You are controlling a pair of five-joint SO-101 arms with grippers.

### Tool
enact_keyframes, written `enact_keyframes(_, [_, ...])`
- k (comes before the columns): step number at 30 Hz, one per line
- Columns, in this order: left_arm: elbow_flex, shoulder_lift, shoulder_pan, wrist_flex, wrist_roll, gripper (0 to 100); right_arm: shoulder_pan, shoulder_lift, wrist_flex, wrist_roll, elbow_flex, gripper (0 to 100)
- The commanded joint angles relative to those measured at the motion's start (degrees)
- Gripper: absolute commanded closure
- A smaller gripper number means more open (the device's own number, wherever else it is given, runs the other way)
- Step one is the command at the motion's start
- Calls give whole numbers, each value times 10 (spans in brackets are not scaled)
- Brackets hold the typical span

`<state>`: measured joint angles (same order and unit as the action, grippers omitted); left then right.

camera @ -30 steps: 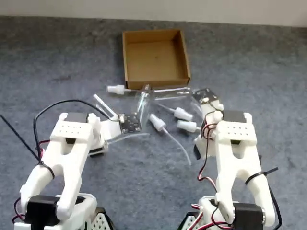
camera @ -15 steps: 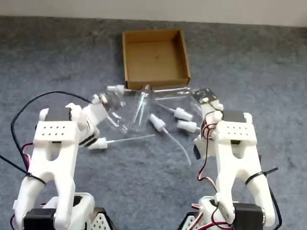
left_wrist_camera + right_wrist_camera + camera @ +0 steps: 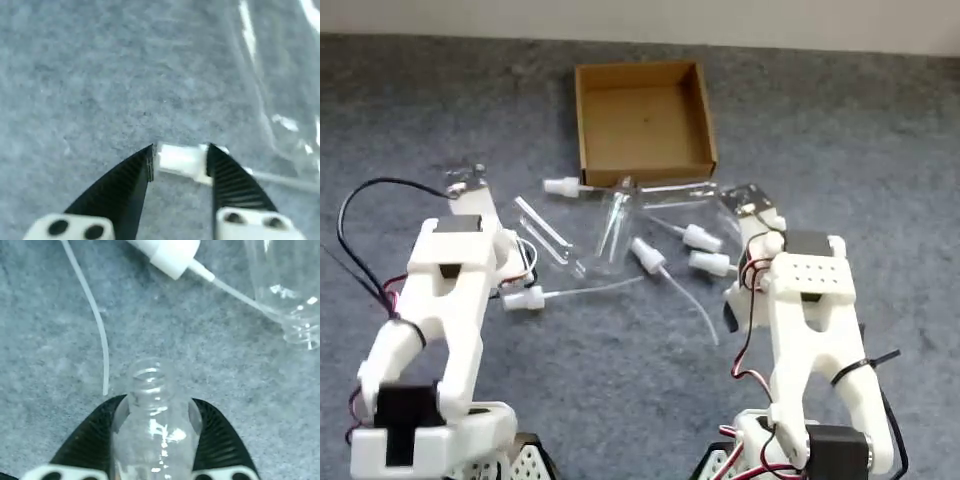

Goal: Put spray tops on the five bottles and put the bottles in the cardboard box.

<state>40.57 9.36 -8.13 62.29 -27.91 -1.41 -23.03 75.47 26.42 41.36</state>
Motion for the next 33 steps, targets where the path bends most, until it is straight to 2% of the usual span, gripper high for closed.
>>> enact_keyframes(1, [-42,-34,-8,-5,-40,747,-5,-27,6,-6,-3,994])
enact_keyframes(11, [-46,-109,13,-6,-40,743,-5,-27,6,-6,-3,994])
enact_keyframes(14, [-49,-110,12,-10,-38,792,-6,-27,6,-6,-3,994])
enact_keyframes(21, [-105,-114,13,-6,-38,978,-6,-27,6,-6,-3,994])
enact_keyframes(28, [-133,-115,14,-6,-36,992,-6,-27,6,-6,-3,994])
enact_keyframes(30, [-139,-115,14,-6,15,992,-6,-27,6,-6,-3,994])
enact_keyframes(33, [-150,-109,9,-6,193,948,-6,-27,6,-6,-2,994])
